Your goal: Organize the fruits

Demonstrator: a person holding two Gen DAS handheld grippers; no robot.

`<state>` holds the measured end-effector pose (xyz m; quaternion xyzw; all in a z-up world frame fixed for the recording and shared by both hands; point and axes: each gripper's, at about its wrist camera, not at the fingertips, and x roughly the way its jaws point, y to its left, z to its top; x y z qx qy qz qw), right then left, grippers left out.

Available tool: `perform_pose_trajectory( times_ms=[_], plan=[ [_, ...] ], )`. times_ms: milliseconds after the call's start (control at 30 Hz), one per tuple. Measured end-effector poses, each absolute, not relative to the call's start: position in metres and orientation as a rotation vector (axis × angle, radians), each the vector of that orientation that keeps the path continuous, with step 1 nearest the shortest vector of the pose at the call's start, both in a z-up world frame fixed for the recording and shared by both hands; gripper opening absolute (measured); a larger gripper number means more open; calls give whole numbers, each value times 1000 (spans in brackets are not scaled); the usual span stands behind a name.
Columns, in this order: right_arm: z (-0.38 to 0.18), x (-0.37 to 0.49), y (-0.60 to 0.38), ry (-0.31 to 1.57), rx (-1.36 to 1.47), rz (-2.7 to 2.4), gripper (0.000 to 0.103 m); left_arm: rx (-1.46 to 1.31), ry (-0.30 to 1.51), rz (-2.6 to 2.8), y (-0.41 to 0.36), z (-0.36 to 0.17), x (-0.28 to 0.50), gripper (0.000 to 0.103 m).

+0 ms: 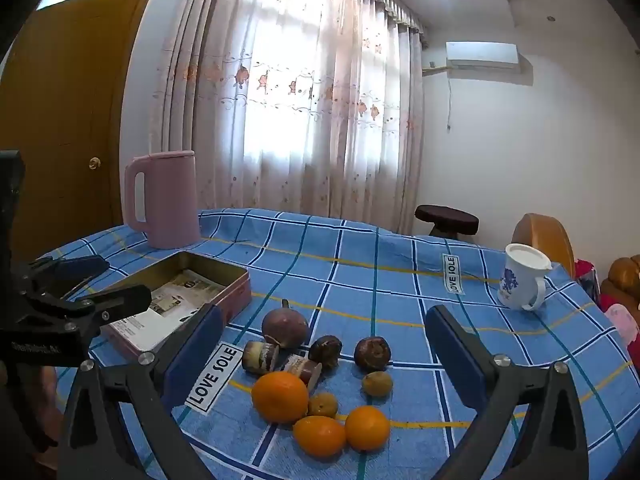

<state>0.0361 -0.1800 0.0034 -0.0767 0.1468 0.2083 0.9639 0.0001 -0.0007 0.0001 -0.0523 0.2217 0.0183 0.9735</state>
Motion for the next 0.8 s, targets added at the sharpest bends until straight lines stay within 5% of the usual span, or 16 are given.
perform_pose_trajectory(
  times_ms=[800],
  plan=[
    [-8, 45, -188, 346, -127, 402, 102, -111, 452, 28, -3, -5, 0, 103]
  ],
)
